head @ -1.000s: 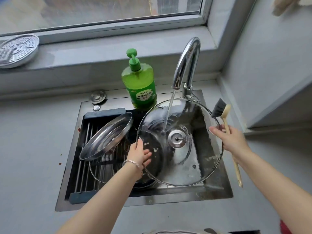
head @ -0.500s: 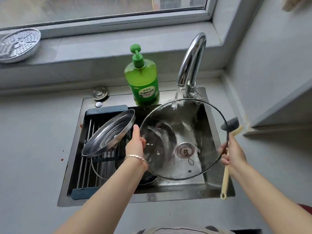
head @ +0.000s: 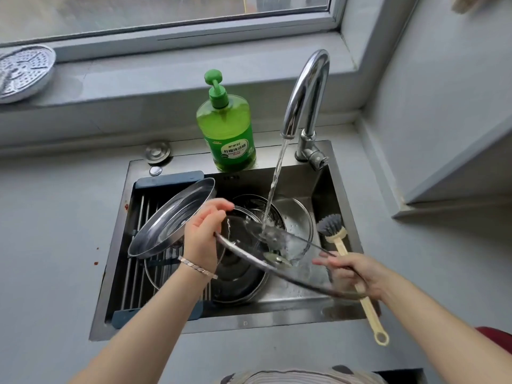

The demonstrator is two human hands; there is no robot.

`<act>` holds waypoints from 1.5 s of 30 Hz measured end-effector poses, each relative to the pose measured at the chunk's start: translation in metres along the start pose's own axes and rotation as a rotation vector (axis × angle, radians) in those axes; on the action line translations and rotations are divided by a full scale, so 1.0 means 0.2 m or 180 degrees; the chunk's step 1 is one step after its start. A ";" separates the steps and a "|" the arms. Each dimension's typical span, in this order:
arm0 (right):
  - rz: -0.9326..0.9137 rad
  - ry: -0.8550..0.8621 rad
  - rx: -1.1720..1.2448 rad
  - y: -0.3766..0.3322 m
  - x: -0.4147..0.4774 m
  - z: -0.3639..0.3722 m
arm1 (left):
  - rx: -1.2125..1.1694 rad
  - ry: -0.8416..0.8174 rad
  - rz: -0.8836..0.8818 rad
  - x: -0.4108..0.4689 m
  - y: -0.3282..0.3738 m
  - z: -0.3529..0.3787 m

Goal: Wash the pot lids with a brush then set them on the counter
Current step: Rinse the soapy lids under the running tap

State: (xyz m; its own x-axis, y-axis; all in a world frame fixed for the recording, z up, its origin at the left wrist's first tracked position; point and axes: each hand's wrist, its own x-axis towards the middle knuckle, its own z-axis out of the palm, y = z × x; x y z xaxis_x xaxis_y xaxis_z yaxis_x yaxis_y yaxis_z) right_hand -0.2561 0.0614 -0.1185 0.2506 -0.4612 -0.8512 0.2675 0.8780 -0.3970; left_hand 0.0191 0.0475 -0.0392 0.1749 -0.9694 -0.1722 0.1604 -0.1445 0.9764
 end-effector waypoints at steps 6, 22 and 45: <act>-0.1078 0.0075 0.0284 -0.05 -0.08 0.09 | -0.1235 0.0154 -0.1348 0.02 -0.07 -0.05; -0.1936 0.1439 -0.1923 -0.53 -0.29 0.20 | -0.1750 -0.0209 -0.3374 -0.02 -0.35 0.03; -0.1111 0.0824 -0.1961 -0.01 0.09 0.34 | 0.4525 -0.0639 0.0085 0.02 0.66 0.20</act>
State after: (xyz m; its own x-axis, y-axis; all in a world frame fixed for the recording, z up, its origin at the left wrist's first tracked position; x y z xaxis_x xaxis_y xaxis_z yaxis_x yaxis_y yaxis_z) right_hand -0.1889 0.0427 -0.1101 -0.0002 -0.7477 -0.6640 -0.2964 0.6343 -0.7140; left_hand 0.0017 0.0168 0.0934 0.0054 -0.9687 -0.2481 -0.9507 -0.0819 0.2992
